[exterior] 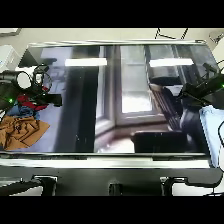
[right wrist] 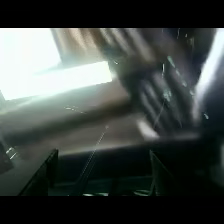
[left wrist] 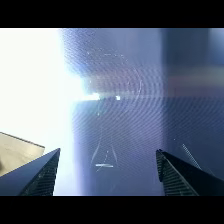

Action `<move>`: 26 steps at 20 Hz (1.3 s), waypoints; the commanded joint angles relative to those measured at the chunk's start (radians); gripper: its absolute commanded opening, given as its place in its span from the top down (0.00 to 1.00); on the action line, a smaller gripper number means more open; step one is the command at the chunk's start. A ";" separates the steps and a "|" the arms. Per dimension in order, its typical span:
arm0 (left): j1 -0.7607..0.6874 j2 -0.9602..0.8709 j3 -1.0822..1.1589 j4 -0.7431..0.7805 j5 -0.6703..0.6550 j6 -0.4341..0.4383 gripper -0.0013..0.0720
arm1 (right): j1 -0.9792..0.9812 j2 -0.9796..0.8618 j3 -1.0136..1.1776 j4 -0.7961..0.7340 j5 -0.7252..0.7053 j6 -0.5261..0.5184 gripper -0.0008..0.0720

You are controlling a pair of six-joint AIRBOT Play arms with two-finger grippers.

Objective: Fold the clothes and pants, and hang the long-sleeved shirts on hangers.

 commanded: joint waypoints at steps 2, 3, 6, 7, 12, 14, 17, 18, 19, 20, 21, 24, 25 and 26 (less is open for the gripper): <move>-0.001 -0.001 0.000 0.000 0.000 0.000 0.00 | 0.001 -0.001 0.000 0.000 -0.001 0.000 0.07; -0.001 -0.001 0.000 0.000 0.000 0.000 0.00 | 0.001 -0.001 0.000 0.000 -0.001 0.000 0.07; -0.001 -0.001 0.000 0.000 0.000 0.000 0.00 | 0.001 -0.001 0.000 0.000 -0.001 0.000 0.07; -0.001 -0.001 0.000 0.000 0.000 0.000 0.00 | 0.001 -0.001 0.000 0.000 -0.001 0.000 0.07; -0.001 -0.001 0.000 0.000 0.000 0.000 0.00 | 0.001 -0.001 0.000 0.000 -0.001 0.000 0.07; -0.001 -0.001 0.000 -0.002 0.000 -0.001 0.00 | 0.001 -0.001 0.000 0.000 -0.001 0.000 0.07; -0.001 -0.001 -0.001 -0.027 0.020 -0.001 0.00 | 0.001 -0.001 0.000 0.002 -0.049 0.000 0.07; -0.001 -0.001 -0.001 -0.026 0.027 -0.001 0.00 | 0.000 -0.001 0.000 -0.002 -0.072 0.000 0.07; -0.001 -0.001 -0.001 -0.026 0.037 -0.001 0.00 | 0.001 -0.001 0.000 -0.010 -0.097 0.000 0.07; -0.002 -0.001 -0.001 -0.028 0.054 -0.001 0.00 | 0.001 -0.001 0.000 -0.012 -0.118 0.000 0.07; -0.002 -0.001 0.000 -0.042 0.063 -0.009 0.00 | 0.001 -0.001 0.000 -0.012 -0.134 -0.001 0.07; 0.017 0.000 0.048 0.142 -0.049 -0.016 0.00 | 0.001 -0.001 0.000 -0.013 -0.170 -0.033 0.07; 0.043 0.000 0.085 0.303 -0.117 -0.018 0.00 | 0.001 -0.001 0.000 -0.014 -0.168 -0.034 0.07; 0.100 0.000 0.123 0.427 -0.170 -0.020 0.00 | 0.001 -0.001 0.000 -0.016 -0.166 -0.033 0.07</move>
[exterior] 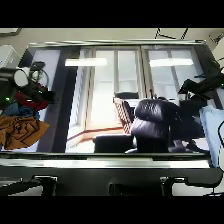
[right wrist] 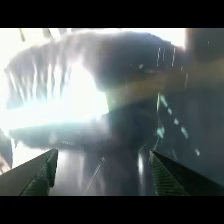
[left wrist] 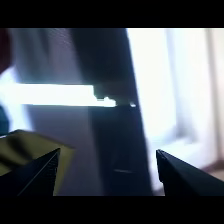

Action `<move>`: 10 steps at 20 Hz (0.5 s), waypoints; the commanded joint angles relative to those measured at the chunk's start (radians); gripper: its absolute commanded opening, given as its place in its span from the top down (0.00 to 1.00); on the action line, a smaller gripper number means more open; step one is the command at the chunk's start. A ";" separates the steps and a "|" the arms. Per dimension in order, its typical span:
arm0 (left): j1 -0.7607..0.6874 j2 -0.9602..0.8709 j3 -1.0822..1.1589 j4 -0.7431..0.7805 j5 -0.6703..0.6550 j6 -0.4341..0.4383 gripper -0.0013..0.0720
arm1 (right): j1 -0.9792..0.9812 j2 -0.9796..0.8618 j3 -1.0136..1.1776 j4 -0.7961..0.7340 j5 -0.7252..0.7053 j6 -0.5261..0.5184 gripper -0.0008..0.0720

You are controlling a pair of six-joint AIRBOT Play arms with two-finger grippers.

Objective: Fold the clothes and pants, and hang the long-sleeved shirts on hangers.

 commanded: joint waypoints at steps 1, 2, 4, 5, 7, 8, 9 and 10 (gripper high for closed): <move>0.155 0.001 0.100 0.303 -0.169 -0.012 0.00 | 0.001 -0.001 0.000 -0.006 -0.016 -0.011 0.07; 0.261 0.001 0.109 0.235 -0.193 -0.049 0.00 | 0.001 -0.002 0.000 -0.004 -0.007 -0.011 0.08; 0.499 0.001 0.071 0.007 -0.197 -0.112 0.00 | 0.001 -0.005 0.000 0.007 0.029 -0.011 0.08; 0.612 0.001 0.028 -0.097 -0.168 -0.113 0.00 | 0.001 -0.006 0.000 0.007 0.051 -0.011 0.08; 0.784 0.002 -0.060 -0.218 -0.079 -0.119 0.00 | 0.001 -0.006 0.000 0.009 0.087 -0.011 0.08; 0.849 0.002 -0.098 -0.247 -0.032 -0.119 0.00 | 0.001 -0.006 0.000 0.019 0.109 -0.011 0.08; 0.905 0.002 -0.135 -0.254 0.020 -0.119 0.00 | 0.001 -0.006 0.000 0.030 0.119 -0.011 0.08; 0.946 0.002 -0.166 -0.255 0.075 -0.119 0.00 | 0.001 -0.006 0.000 0.042 0.126 -0.008 0.08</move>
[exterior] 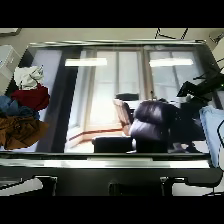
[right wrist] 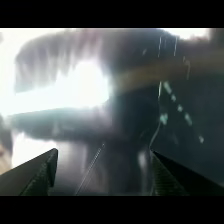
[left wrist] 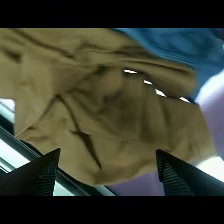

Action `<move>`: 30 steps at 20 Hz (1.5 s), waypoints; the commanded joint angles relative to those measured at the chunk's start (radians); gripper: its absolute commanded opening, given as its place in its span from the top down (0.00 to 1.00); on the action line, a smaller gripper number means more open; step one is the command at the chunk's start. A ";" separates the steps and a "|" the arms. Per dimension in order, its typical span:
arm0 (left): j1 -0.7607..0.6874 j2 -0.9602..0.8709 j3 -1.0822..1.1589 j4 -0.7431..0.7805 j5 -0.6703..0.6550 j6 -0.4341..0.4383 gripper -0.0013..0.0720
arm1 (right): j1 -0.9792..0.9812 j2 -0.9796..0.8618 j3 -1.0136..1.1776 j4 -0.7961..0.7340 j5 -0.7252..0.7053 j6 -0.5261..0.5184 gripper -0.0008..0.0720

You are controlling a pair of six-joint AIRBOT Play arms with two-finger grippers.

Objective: Fold the clothes and pants, and hang the long-sleeved shirts on hangers.

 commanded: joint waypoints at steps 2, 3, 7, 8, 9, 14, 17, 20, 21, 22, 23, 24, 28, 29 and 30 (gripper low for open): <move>0.241 -0.007 -0.140 -0.126 0.259 0.006 0.00 | 0.001 -0.001 0.000 0.059 0.046 0.021 0.08; 0.258 -0.019 -0.161 -0.164 0.309 0.039 0.00 | 0.001 -0.001 0.000 0.071 0.043 0.032 0.08; 0.265 -0.143 -0.180 -0.322 0.358 0.132 0.00 | 0.003 -0.001 0.000 0.093 0.050 0.072 0.08; 0.260 -0.171 -0.180 -0.362 0.360 0.164 0.00 | 0.003 -0.001 0.000 0.093 0.060 0.085 0.08; 0.254 -0.190 -0.180 -0.381 0.362 0.180 0.00 | 0.003 -0.001 0.000 0.093 0.072 0.092 0.08; 0.255 -0.221 -0.180 -0.355 0.336 0.182 0.01 | 0.003 0.000 0.000 0.093 0.140 0.108 0.08; 0.255 -0.221 -0.180 -0.261 0.243 0.183 0.59 | 0.003 0.000 0.000 0.092 0.159 0.108 0.08; 0.262 -0.185 -0.179 -0.303 0.162 0.237 0.95 | 0.003 0.000 0.000 0.092 0.186 0.105 0.08; 0.262 -0.139 -0.178 -0.318 0.172 0.232 0.95 | 0.003 0.000 0.000 0.092 0.187 0.099 0.08; 0.261 -0.080 -0.170 -0.328 0.208 0.206 0.95 | 0.003 0.000 0.000 0.092 0.183 0.092 0.08; 0.259 -0.003 -0.154 -0.329 0.262 0.163 0.95 | 0.003 0.000 0.000 0.092 0.176 0.085 0.08; 0.257 0.082 -0.139 -0.329 0.330 0.100 0.95 | 0.003 0.000 0.000 0.091 0.168 0.077 0.08; 0.169 0.439 -0.123 -0.344 0.591 -0.130 0.95 | 0.003 0.000 0.000 0.092 0.106 0.061 0.08; 0.117 0.523 -0.123 -0.344 0.627 -0.146 0.95 | 0.003 0.000 0.000 0.092 0.102 0.059 0.08; 0.048 0.614 -0.124 -0.348 0.651 -0.146 0.95 | 0.003 0.000 0.000 0.092 0.103 0.057 0.08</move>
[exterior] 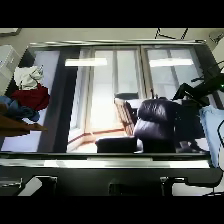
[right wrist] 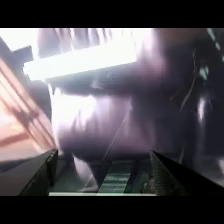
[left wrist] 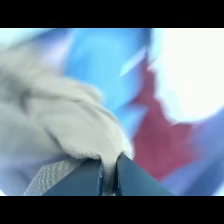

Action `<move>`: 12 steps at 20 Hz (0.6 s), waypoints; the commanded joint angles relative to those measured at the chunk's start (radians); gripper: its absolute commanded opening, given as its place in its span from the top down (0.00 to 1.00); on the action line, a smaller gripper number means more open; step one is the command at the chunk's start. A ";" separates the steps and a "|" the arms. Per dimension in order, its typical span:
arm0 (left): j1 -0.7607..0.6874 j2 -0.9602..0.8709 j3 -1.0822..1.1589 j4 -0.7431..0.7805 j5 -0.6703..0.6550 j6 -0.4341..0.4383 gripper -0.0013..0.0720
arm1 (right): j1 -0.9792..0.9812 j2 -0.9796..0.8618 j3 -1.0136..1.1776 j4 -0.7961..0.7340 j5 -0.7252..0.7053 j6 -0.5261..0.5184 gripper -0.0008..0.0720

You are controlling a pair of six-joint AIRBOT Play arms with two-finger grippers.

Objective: Fold the clothes and pants, and hang the long-sleeved shirts on hangers.

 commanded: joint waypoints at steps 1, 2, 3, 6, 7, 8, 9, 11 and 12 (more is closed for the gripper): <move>-0.187 0.310 0.006 -0.019 0.169 -0.098 0.95 | 0.001 0.000 0.000 0.000 -0.016 -0.016 0.08; -0.280 0.386 0.006 -0.042 0.181 -0.101 0.95 | 0.001 0.000 0.000 0.000 -0.006 -0.018 0.08; -0.383 0.446 0.005 -0.076 0.201 -0.113 0.95 | 0.001 0.000 0.000 0.000 0.002 -0.030 0.08; -0.713 0.512 0.003 -0.200 0.302 -0.112 0.95 | 0.001 0.002 0.000 0.000 0.002 -0.045 0.08; -0.823 0.503 0.003 -0.214 0.344 -0.112 0.95 | -0.001 0.008 0.001 0.000 0.002 -0.054 0.08; -0.940 0.482 0.003 -0.213 0.388 -0.111 0.95 | -0.001 0.016 0.003 0.000 0.001 -0.058 0.07; -1.042 0.451 0.003 -0.206 0.428 -0.104 0.95 | -0.001 0.029 0.005 -0.011 -0.005 -0.059 0.07; -1.232 0.353 0.003 -0.206 0.503 -0.080 0.95 | -0.001 0.067 0.009 -0.042 -0.026 -0.063 0.07; -1.295 0.302 0.003 -0.204 0.530 -0.053 0.95 | -0.001 0.092 0.010 -0.070 -0.043 -0.069 0.07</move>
